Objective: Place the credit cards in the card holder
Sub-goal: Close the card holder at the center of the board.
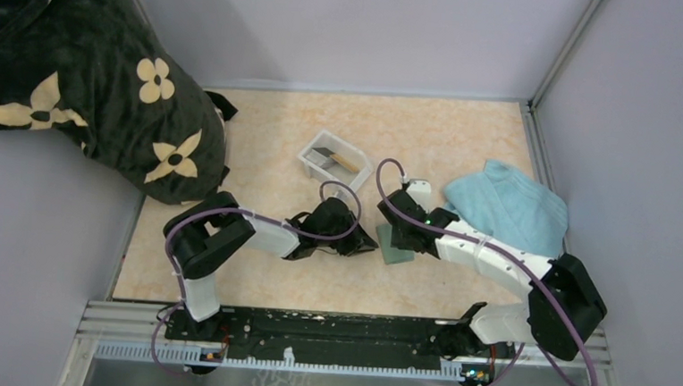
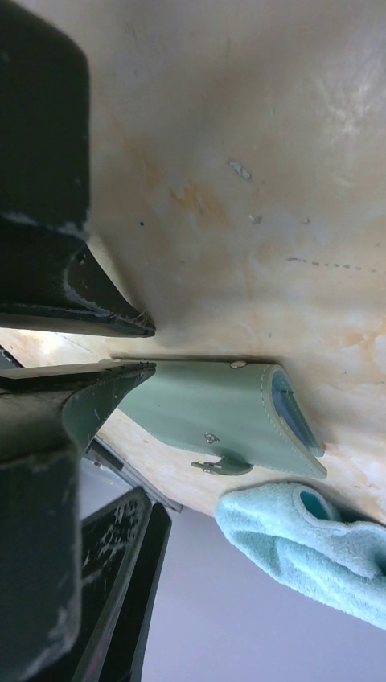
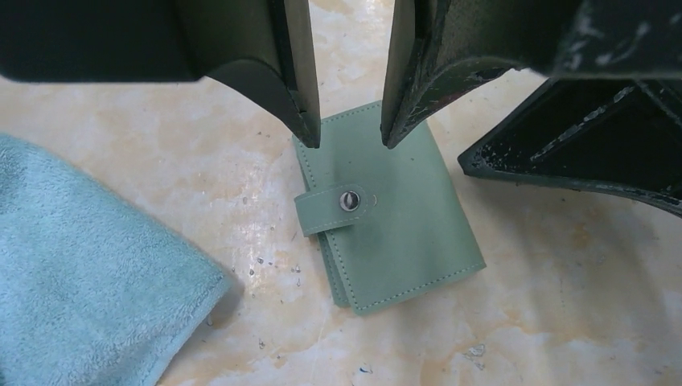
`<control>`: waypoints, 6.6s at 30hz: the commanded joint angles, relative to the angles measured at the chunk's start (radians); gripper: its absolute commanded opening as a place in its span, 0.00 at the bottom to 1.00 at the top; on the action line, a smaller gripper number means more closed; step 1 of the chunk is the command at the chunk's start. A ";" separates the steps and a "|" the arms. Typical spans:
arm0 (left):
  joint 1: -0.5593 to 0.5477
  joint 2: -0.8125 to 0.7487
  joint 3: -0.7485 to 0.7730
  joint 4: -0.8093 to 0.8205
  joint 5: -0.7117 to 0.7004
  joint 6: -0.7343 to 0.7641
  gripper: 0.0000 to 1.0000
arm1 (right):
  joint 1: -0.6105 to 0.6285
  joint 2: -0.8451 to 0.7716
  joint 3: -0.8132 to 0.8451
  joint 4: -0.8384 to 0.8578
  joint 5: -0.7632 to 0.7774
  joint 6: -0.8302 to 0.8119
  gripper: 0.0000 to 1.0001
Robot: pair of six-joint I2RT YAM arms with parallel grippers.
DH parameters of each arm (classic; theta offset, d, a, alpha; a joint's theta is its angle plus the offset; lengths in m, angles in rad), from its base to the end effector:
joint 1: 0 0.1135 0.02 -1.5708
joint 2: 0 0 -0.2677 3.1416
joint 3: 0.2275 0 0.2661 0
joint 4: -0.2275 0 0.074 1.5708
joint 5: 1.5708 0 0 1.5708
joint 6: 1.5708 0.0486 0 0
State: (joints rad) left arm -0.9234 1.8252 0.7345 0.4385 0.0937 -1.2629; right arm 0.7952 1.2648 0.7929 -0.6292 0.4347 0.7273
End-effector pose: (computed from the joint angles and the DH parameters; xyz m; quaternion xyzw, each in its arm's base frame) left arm 0.2120 -0.2880 0.0961 -0.1308 0.8860 -0.4126 0.1663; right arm 0.1903 0.1649 0.1991 0.0179 0.9508 0.0049 0.3092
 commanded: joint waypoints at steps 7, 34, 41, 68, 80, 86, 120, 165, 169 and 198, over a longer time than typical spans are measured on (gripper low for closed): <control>-0.018 0.123 -0.047 0.072 0.033 -0.084 0.26 | -0.005 0.138 0.099 -0.017 0.061 -0.097 0.36; -0.025 0.161 -0.078 0.147 0.012 -0.145 0.26 | -0.006 0.260 0.152 -0.033 0.145 -0.196 0.26; -0.027 0.165 -0.074 0.147 0.011 -0.147 0.26 | -0.006 0.260 0.144 -0.033 0.142 -0.205 0.14; -0.027 0.180 -0.031 0.133 0.008 -0.137 0.26 | 0.005 0.260 0.160 -0.057 0.059 -0.224 0.04; -0.027 0.181 -0.027 0.131 0.008 -0.135 0.26 | 0.004 0.307 0.151 -0.069 0.081 -0.232 0.05; -0.026 0.183 -0.029 0.137 0.008 -0.135 0.26 | 0.004 0.317 0.151 -0.058 0.081 -0.237 0.06; -0.027 0.207 -0.037 0.171 0.021 -0.142 0.26 | 0.016 0.317 0.188 -0.091 0.133 -0.234 0.04; -0.009 0.201 -0.033 0.153 0.035 -0.115 0.26 | 0.024 0.359 0.223 -0.068 0.083 -0.234 0.01; -0.006 0.204 -0.035 0.157 0.037 -0.115 0.26 | 0.024 0.360 0.208 -0.063 0.075 -0.229 0.01; 0.001 0.217 -0.049 0.168 0.047 -0.117 0.26 | -0.003 0.377 0.188 -0.040 0.060 -0.221 0.02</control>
State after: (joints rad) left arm -0.9302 1.9846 0.7231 0.7601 0.1646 -1.4204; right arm 0.8036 1.6318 0.9813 -0.6914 0.5007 0.4980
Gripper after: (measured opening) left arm 0.256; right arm 0.017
